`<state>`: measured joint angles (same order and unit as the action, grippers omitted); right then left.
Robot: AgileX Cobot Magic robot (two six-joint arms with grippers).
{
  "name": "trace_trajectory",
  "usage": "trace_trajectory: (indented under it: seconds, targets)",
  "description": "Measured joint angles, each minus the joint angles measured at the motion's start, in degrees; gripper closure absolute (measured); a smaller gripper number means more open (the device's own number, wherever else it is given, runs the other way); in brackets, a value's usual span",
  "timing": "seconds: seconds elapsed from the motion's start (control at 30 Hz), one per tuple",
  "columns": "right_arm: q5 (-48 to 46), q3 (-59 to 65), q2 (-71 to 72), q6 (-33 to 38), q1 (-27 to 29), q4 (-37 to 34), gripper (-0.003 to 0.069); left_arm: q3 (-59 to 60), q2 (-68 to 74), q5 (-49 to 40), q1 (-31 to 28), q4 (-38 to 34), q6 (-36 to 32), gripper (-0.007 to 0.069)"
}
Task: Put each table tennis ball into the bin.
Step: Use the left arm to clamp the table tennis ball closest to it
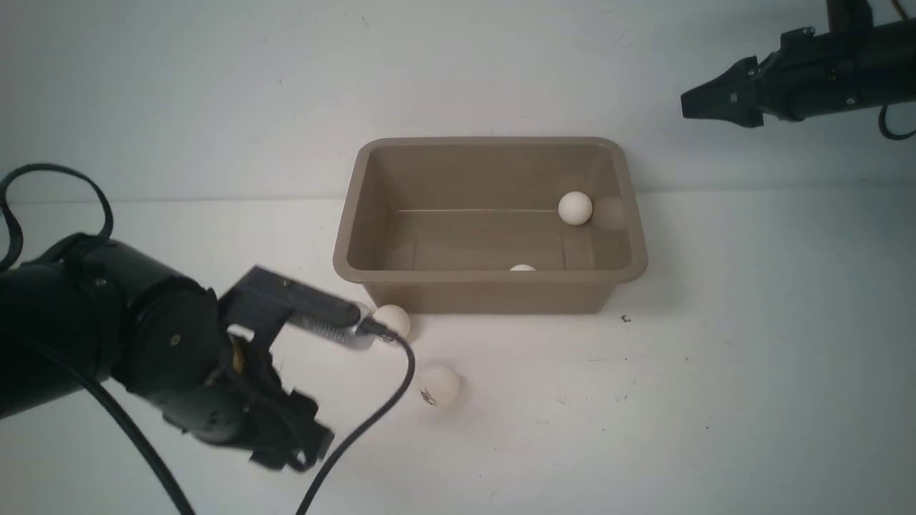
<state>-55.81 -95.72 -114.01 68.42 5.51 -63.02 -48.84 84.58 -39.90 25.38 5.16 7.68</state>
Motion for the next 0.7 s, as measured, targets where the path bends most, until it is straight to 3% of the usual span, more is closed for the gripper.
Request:
trace_trajectory:
  seconds: [0.4,0.7]
  targets:
    - [0.16,0.00,0.00,0.00,0.00,0.00,0.0326,-16.88,7.77,-2.25,5.53,-5.16,-9.41,0.0178]
    - [0.05,0.00,0.00,0.00,0.00,-0.01,0.0326,-20.68,17.99,5.75,5.53,-9.29,-16.50,0.0178]
